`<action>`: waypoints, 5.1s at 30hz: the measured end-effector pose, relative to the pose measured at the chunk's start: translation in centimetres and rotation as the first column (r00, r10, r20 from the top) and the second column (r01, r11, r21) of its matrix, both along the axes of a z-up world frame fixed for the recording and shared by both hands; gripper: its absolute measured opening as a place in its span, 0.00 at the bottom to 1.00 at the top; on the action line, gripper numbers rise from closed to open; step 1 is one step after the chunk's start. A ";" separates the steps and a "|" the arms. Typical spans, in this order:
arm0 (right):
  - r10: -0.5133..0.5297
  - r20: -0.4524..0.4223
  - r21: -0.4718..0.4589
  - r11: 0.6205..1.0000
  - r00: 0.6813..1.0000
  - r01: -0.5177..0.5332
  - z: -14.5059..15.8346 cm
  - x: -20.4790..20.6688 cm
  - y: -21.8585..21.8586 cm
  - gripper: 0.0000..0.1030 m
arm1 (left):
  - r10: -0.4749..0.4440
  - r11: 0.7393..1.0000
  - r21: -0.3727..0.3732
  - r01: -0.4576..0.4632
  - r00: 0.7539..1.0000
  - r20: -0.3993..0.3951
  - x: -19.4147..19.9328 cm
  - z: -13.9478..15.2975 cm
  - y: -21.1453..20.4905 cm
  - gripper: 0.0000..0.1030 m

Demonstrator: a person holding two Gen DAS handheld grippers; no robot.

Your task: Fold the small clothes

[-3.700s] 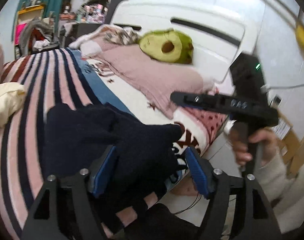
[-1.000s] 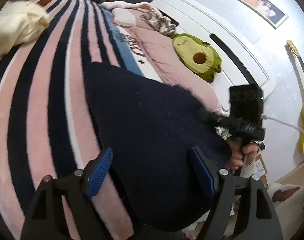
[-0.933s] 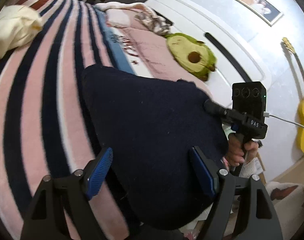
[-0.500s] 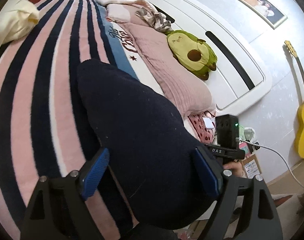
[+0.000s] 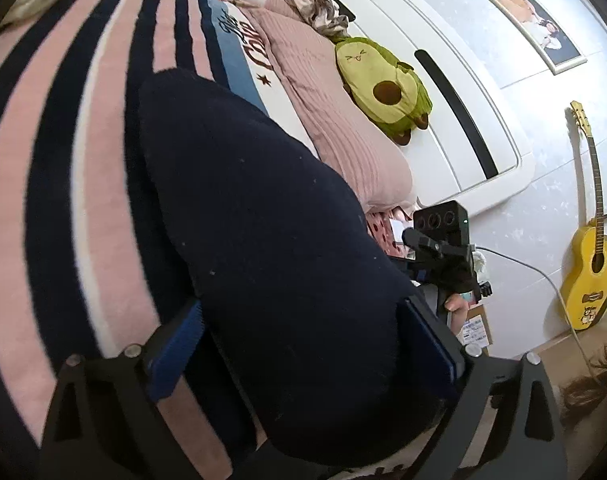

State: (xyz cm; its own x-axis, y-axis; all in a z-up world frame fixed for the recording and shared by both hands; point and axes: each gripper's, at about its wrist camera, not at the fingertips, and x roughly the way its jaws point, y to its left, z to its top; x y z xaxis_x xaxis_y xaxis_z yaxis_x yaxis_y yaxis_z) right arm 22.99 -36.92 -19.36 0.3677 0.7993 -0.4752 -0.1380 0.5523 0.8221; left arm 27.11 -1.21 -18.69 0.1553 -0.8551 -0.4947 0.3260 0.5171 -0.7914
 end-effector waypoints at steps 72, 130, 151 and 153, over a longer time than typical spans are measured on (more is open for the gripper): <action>0.669 0.277 0.144 0.681 0.690 -0.718 12.6 -1.5 51.3 0.45 | 0.396 0.832 0.204 -0.516 0.809 0.433 -17.8 18.2 41.8 0.70; 0.603 0.363 -0.359 0.794 0.710 -0.491 13.4 -6.1 43.2 0.73 | 0.491 0.440 0.368 -0.819 0.562 0.666 -20.9 20.7 34.6 0.90; 0.283 0.704 -0.552 0.795 0.652 0.251 17.0 -16.5 20.7 0.99 | 0.381 0.330 0.205 -0.922 0.328 0.865 -22.8 19.7 5.3 0.97; 0.262 0.717 -0.546 0.787 0.645 0.288 17.2 -17.1 19.8 0.99 | 0.372 0.343 0.203 -0.917 0.331 0.867 -23.0 19.6 3.8 0.97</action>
